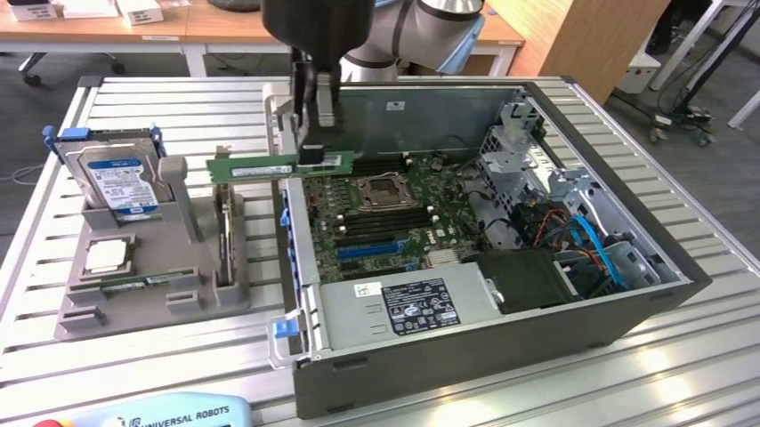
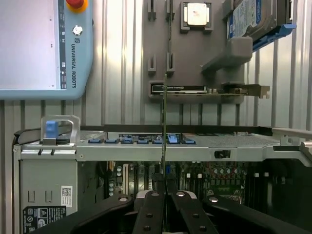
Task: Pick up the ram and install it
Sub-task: 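Pick up the ram and move it above insertion slot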
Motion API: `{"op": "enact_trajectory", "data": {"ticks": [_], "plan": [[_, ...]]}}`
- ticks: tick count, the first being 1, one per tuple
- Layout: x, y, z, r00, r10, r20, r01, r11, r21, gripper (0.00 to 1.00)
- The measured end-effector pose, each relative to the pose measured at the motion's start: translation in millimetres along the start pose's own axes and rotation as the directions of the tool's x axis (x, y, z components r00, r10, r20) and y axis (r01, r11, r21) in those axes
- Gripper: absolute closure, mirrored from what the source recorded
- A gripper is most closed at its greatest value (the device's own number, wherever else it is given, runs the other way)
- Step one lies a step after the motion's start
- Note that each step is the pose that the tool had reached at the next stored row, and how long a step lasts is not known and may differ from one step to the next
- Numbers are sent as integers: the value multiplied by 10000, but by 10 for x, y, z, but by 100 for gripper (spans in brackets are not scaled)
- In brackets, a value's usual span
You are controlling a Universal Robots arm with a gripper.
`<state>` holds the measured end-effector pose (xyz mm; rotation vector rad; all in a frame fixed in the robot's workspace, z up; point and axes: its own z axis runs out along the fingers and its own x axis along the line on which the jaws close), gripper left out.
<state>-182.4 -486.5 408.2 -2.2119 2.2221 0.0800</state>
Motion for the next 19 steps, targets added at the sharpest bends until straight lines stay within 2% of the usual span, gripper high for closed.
{"op": "enact_trajectory", "data": {"ticks": [19], "plan": [[-19, -563, -18, 10000, 1, 0, -1, 10000, 0, 89]]}}
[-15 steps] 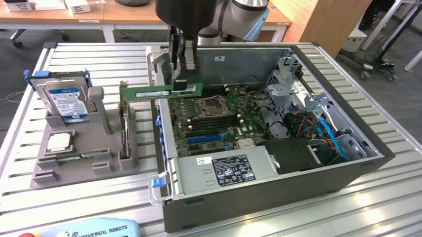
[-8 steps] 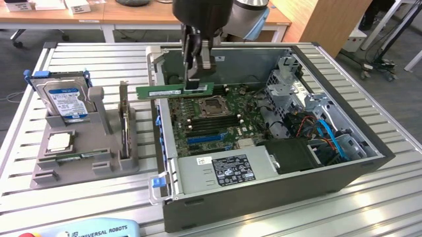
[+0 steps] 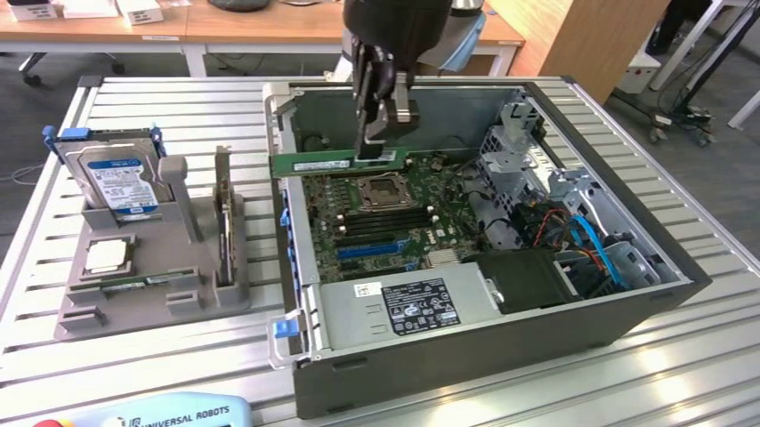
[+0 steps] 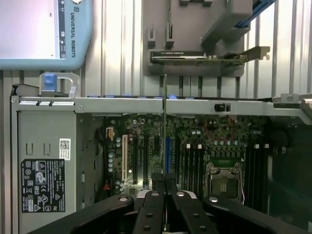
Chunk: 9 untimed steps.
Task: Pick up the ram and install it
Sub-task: 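Pick up the ram and move it above insertion slot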
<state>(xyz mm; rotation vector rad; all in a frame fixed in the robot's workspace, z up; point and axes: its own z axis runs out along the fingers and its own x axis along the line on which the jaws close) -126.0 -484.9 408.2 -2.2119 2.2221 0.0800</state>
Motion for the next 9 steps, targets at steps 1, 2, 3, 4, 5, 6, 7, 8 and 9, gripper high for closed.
{"op": "enact_trajectory", "data": {"ticks": [1, 2, 3, 4, 5, 6, 7, 8, 9], "plan": [[-1, -29, -1, 10000, 1, 0, -1, 10000, 0, 89], [-2, -58, -2, 10000, 2, -1, -2, 10000, 0, 89], [-3, -86, -3, 10000, 2, -1, -2, 10000, 0, 89], [-3, -115, -3, 10000, 1, 0, -1, 10000, 0, 89], [-4, -146, -4, 10000, 0, 0, 0, 10000, 0, 89], [-5, -174, -5, 10000, 0, 0, 0, 10000, 0, 89], [-6, -202, -6, 10000, 1, 0, -1, 10000, 0, 89], [-7, -229, -7, 10000, 1, 0, -1, 10000, 0, 89], [-8, -258, -8, 10000, 2, 0, -2, 10000, 0, 89]]}}
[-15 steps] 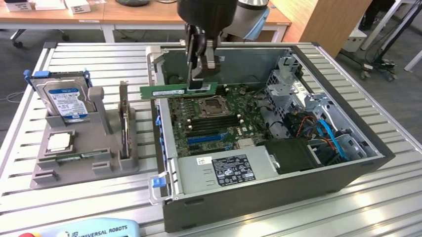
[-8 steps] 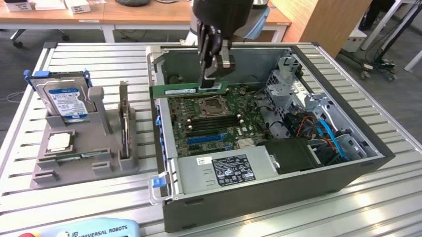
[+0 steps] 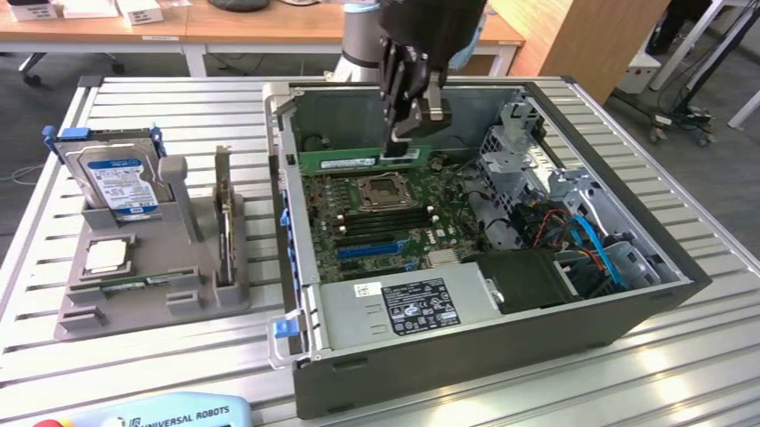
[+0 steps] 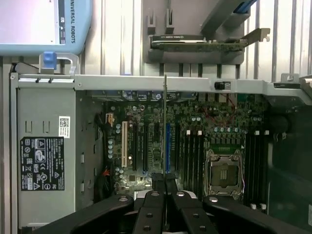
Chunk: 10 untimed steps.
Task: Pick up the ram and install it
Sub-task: 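Pick up the ram and move it above insertion slot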
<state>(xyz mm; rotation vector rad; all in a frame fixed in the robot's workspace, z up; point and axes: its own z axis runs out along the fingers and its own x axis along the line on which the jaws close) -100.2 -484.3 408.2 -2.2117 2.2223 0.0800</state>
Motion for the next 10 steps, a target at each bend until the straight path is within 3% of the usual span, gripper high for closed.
{"op": "enact_trajectory", "data": {"ticks": [10], "plan": [[-7, -276, -9, 10000, -1, -1, 1, 10000, 0, 89]]}}
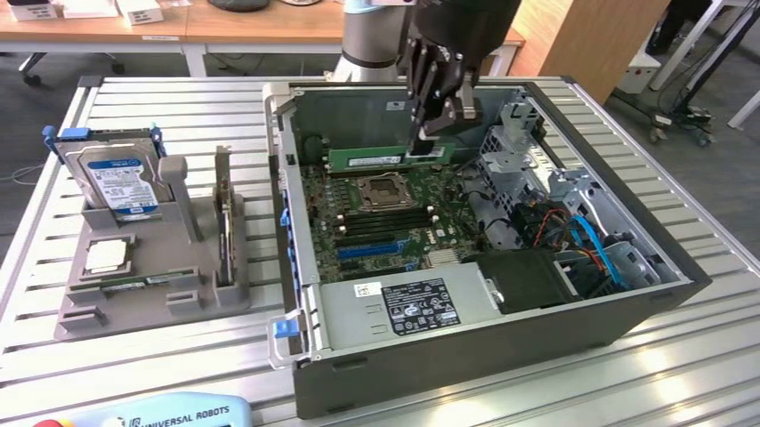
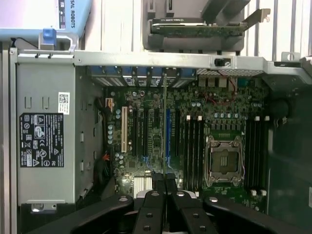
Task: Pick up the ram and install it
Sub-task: 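Pick up the ram and move it above insertion slot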
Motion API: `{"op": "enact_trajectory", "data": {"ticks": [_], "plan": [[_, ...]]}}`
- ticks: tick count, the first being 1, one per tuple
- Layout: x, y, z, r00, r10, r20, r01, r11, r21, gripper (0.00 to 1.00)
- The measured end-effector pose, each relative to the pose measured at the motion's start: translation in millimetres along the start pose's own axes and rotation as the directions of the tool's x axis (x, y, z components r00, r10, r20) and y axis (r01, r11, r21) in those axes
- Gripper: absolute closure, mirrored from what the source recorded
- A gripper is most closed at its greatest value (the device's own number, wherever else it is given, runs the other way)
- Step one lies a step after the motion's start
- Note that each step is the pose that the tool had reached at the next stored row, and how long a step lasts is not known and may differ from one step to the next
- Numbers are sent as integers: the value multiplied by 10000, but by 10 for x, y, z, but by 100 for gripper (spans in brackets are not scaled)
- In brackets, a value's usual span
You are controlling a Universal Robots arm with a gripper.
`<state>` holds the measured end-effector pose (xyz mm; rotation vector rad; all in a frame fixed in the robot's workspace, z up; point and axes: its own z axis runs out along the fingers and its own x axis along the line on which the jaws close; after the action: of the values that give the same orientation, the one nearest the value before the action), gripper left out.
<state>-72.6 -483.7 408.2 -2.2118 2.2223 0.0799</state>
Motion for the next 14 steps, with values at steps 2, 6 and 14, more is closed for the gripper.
{"op": "enact_trajectory", "data": {"ticks": [2, 6, 14], "plan": [[-1, -50, -2, 10000, 1, 0, -1, 10000, 0, 89], [-3, -136, -5, 10000, -1, 0, 1, 10000, 0, 89], [-8, -185, -6, 10000, 1, 0, -1, 10000, 0, 89]]}}
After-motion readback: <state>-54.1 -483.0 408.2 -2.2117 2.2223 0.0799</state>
